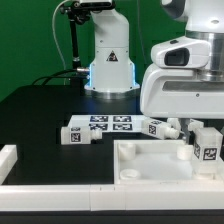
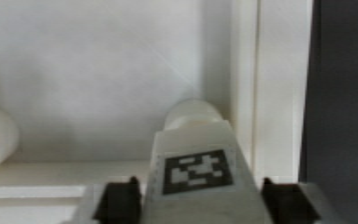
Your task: Assemble one leg
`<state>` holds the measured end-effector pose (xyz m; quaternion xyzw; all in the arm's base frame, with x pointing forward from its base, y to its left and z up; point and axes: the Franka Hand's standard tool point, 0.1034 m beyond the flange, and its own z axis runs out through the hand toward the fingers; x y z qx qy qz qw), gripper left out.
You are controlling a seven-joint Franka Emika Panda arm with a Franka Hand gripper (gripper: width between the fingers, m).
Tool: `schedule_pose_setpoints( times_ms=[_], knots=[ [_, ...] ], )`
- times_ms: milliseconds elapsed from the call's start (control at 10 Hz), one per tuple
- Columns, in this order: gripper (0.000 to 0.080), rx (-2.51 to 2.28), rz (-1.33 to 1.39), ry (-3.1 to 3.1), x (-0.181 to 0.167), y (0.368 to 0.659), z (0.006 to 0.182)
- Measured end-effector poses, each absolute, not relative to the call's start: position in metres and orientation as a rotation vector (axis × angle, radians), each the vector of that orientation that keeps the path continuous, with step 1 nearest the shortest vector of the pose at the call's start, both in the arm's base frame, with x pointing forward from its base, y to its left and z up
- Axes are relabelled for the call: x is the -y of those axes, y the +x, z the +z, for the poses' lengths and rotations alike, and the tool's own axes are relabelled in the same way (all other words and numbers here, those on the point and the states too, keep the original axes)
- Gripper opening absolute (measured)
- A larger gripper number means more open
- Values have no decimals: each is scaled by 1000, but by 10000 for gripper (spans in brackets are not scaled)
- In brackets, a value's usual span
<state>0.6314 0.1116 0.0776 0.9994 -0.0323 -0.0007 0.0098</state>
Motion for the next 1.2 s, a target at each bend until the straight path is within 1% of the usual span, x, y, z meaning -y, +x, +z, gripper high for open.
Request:
schedule_pose_setpoints(
  times_ms=[100,500,700,1100,1200],
  knots=[
    [285,169,-2,3118,-112,631,78],
    [285,670,25,3054,-113,632,76],
    [285,1117,101,2934,-118,634,75],
    [285,1971,37,2543,-122,638,76],
    [285,2077,21,2471,-122,639,75]
  ],
)
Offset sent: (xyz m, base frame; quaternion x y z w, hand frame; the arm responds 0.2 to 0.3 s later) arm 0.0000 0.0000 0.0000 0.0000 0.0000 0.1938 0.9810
